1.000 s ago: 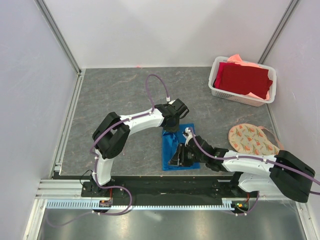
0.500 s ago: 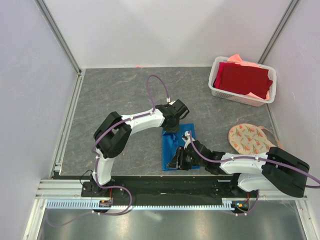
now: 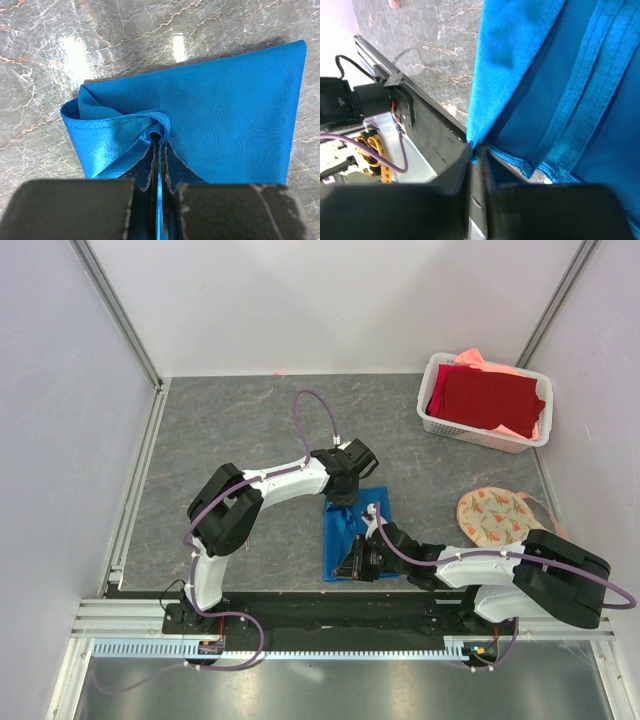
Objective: Fold the napkin into a case and place the utensils inside
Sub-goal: Fold the lower triangle-folded napkin at the center of the board.
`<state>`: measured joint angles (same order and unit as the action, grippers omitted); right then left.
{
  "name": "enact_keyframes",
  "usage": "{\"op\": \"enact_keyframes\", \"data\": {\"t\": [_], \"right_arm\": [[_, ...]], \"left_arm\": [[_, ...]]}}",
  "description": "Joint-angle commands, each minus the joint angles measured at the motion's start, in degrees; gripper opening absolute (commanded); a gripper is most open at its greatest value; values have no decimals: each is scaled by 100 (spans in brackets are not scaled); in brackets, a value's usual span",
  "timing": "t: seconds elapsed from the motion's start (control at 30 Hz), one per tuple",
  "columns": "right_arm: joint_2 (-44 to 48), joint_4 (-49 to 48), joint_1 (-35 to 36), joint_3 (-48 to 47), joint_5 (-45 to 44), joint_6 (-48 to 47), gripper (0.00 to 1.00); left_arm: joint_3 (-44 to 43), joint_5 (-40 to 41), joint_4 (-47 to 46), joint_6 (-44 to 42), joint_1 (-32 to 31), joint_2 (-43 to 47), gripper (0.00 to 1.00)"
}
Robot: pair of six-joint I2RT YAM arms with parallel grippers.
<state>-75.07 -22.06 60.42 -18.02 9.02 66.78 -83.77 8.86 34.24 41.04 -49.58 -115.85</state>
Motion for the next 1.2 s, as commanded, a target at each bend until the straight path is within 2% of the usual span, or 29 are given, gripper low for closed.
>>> {"op": "enact_keyframes", "data": {"t": [0.0,0.03,0.1,0.3,0.7,0.9,0.97,1.03,1.13,1.17], "right_arm": [[201,103,31,44,-154,28,3],[325,332,31,27,-250,-42,0],[755,928,31,53,-453,-86,0],[1617,1713,31,404,-866,-139,0],[1408,1908,22,633,-1235,-262,0],[1416,2189,22,326,-1306,-499,0],[1521,2548,22,177,-1420,-561,0],[1626,2681,22,97,-1499,-596,0],[1627,2786,22,62,-1604,-623,0],[1609,2813,22,53,-1640,-623,0]], "left_arm": [[-263,72,-31,203,19,-34,2],[-272,63,-31,194,19,-43,2],[-298,54,-31,159,19,-51,2],[-351,63,-31,159,28,-139,2],[-404,28,-40,221,80,-148,2],[-395,142,-40,238,151,10,2],[-386,151,-40,229,168,19,3],[-412,151,-40,203,194,-7,7],[-430,63,-58,115,203,-69,21],[-430,-7,-84,72,203,-69,30]]}}
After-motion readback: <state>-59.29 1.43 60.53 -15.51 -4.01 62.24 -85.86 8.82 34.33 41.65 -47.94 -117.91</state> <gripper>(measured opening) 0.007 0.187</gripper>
